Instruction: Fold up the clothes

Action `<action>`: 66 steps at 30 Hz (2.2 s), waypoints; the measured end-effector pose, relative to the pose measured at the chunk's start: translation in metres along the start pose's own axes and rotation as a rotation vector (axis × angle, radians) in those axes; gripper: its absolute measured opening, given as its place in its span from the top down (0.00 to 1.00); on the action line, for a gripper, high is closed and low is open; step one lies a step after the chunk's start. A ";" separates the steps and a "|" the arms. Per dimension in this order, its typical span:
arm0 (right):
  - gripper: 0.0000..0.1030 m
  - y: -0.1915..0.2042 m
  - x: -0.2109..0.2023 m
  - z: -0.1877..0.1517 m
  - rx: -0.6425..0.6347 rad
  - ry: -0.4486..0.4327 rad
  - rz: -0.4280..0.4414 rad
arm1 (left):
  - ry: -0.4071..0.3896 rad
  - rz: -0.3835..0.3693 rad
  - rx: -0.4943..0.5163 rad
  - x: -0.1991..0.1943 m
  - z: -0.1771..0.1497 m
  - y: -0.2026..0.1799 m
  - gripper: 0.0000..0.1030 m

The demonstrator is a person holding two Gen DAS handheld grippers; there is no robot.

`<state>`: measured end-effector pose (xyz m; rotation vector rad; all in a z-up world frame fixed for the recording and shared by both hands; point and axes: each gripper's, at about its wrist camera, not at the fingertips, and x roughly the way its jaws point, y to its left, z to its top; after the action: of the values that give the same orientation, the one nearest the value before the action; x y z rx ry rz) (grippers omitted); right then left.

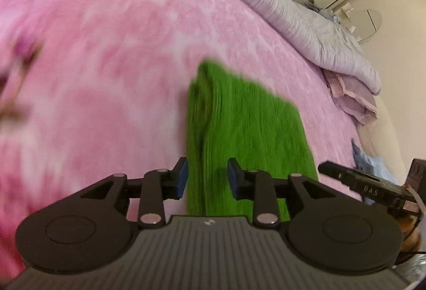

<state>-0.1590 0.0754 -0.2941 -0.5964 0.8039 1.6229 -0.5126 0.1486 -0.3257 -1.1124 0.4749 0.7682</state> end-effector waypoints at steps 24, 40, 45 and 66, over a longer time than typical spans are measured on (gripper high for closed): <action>0.68 0.058 -0.035 -0.104 0.061 0.011 0.000 | -0.058 0.038 0.024 -0.033 -0.093 -0.015 0.93; 0.68 0.082 -0.021 -0.094 0.002 -0.136 -0.035 | -0.134 0.167 0.286 -0.015 -0.105 -0.056 0.89; 0.68 0.092 -0.009 -0.105 -0.099 -0.093 -0.092 | -0.103 0.179 0.278 -0.021 -0.097 -0.057 0.93; 0.68 0.016 0.070 0.033 -0.101 -0.149 0.008 | -0.188 0.263 0.440 0.074 0.046 -0.058 0.96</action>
<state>-0.1876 0.1429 -0.3230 -0.5358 0.6185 1.7015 -0.4218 0.2005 -0.3237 -0.5686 0.6027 0.9333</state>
